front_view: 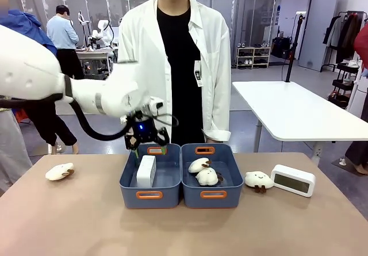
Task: Sort the digital clocks into the basket.
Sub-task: Pick up the Digital clock from the table and place it into the empty Plastic storage basket.
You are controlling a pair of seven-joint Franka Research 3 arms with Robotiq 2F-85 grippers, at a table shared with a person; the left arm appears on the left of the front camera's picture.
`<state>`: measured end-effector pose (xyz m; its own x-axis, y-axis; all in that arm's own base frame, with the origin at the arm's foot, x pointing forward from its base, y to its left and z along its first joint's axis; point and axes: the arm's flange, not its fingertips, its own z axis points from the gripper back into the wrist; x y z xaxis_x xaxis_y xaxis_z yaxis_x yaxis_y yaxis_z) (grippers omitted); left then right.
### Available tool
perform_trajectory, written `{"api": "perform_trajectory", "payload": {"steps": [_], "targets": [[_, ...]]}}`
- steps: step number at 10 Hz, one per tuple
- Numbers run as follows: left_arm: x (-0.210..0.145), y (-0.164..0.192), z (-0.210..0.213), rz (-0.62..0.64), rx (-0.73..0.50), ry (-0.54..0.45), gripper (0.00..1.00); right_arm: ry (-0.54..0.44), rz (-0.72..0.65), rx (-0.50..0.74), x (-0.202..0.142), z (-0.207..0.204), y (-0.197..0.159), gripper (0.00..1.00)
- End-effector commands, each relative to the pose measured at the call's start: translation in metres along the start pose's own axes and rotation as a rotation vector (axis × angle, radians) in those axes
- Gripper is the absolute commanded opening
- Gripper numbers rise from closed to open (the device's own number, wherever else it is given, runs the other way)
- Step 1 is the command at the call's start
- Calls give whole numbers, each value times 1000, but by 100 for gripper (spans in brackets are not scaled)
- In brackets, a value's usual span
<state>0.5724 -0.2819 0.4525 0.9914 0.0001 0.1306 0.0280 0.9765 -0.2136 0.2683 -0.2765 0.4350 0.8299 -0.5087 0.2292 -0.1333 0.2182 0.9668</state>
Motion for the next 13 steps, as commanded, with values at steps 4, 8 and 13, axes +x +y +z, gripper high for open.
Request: {"api": "perform_trajectory", "payload": {"steps": [4,8,13], "targets": [[-115,201,147,29,-605,157,100,1,22,5,-1,1,2,100],[-181,356,161,136,-987,-35,100,1,22,5,-1,1,2,100],[-228,499,125,288,-1198,-184,100,1,22,5,-1,1,2,100]]}}
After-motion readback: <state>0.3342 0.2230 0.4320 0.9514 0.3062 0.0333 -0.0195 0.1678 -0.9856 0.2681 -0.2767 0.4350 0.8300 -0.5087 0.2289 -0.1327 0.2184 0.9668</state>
